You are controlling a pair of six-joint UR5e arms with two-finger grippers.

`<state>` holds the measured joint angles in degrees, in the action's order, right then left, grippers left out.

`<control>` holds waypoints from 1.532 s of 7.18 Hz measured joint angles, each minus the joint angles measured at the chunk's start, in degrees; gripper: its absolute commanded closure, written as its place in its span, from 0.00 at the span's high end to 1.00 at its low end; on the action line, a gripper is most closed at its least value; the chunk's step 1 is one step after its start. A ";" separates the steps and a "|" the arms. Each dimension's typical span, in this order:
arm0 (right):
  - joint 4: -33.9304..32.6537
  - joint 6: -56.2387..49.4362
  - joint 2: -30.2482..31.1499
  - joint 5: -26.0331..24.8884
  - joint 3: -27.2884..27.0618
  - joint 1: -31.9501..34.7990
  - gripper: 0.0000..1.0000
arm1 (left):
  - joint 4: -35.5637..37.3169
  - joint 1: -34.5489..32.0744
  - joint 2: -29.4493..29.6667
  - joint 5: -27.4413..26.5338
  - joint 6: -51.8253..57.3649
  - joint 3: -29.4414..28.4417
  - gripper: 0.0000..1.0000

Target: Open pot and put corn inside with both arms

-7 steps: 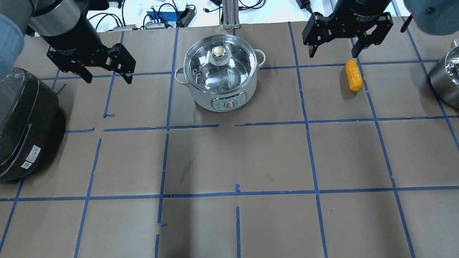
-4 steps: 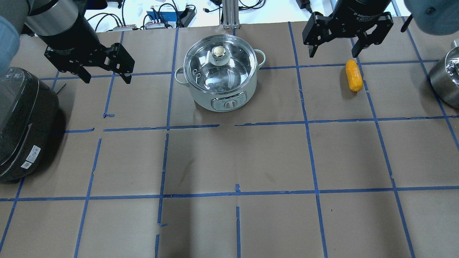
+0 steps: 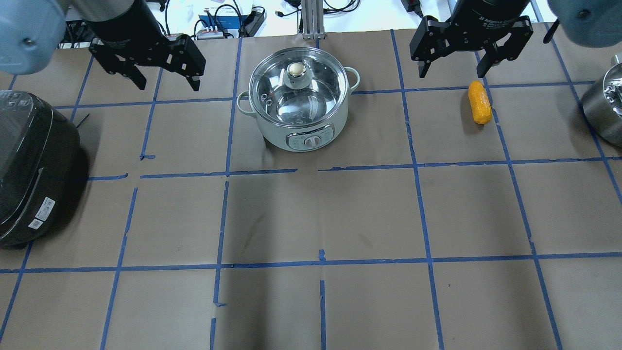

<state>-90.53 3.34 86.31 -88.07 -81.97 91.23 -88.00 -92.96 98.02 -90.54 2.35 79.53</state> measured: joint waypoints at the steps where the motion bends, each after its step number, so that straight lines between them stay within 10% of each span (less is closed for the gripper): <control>1: 0.00 0.00 0.00 0.00 -0.02 0.00 1.00 | 2.25 -2.77 5.31 0.23 -3.45 -3.32 1.00; 6: 0.00 0.00 0.00 0.00 -0.04 0.01 1.00 | 12.99 -10.99 28.09 2.55 -16.93 -19.16 1.00; 11: 0.00 0.00 0.06 0.00 0.05 0.04 1.00 | 14.04 -11.52 31.56 2.95 -17.74 -20.30 1.00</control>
<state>-90.53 3.34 86.37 -88.07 -81.92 91.27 -73.96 -104.48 129.58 -87.58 -15.40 59.23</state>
